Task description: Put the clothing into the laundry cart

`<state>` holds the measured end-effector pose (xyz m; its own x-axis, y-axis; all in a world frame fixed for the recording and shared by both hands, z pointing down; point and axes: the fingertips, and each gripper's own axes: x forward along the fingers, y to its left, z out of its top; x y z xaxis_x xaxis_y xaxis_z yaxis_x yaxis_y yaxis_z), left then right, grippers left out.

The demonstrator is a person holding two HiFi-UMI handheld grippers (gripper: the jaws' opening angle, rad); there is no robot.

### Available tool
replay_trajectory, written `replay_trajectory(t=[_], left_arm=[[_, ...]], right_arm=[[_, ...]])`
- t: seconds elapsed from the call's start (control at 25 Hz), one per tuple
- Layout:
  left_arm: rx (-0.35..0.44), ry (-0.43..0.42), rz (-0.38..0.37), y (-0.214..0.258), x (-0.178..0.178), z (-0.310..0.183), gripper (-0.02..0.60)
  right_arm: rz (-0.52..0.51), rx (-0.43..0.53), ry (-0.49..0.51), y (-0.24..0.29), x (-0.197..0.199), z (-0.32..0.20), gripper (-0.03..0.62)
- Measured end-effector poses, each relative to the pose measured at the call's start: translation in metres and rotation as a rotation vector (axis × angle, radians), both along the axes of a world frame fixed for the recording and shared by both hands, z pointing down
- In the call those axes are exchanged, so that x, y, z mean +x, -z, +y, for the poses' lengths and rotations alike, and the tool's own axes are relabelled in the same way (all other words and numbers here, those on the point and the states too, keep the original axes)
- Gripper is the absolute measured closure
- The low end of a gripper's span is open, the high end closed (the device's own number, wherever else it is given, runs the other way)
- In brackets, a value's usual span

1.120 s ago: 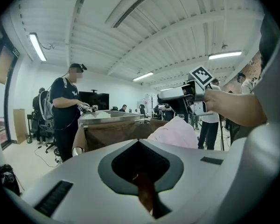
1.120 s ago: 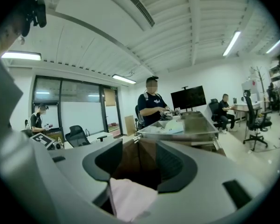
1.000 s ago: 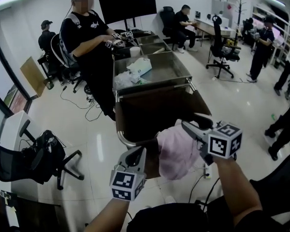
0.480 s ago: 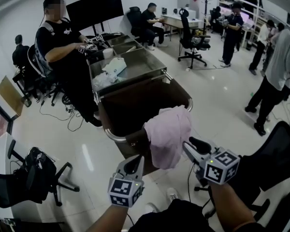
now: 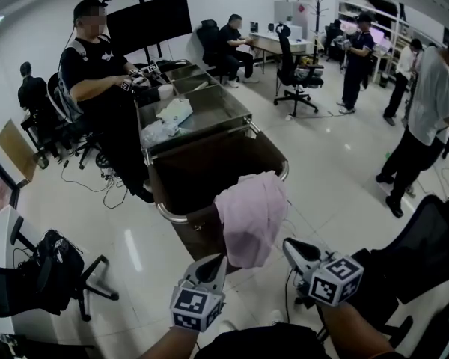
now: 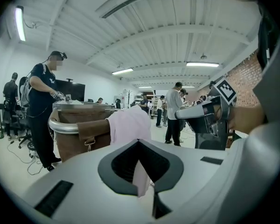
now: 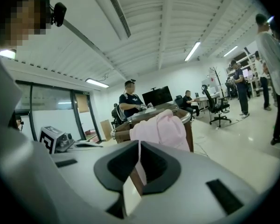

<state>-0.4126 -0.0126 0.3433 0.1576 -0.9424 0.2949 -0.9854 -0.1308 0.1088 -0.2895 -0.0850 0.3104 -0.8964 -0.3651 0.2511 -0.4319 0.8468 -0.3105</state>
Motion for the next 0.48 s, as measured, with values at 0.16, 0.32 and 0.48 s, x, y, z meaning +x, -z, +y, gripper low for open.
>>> replay_trajectory(t=[0.16,0.32,0.48], left_arm=[[0.015,0.028,-0.009,0.004,0.011,-0.006,0.583],[0.015,0.047,-0.011,0.005,0.021,-0.010,0.583],[0.004,0.062,-0.016,0.004,0.024,-0.008,0.583]], right_arm=[[0.041,-0.007,0.075,-0.010,0.003,0.007,0.566],[0.026,-0.059,0.102,-0.014,0.008,0.005,0.587],[0.044,-0.063,0.104,-0.022,0.013,0.001,0.588]])
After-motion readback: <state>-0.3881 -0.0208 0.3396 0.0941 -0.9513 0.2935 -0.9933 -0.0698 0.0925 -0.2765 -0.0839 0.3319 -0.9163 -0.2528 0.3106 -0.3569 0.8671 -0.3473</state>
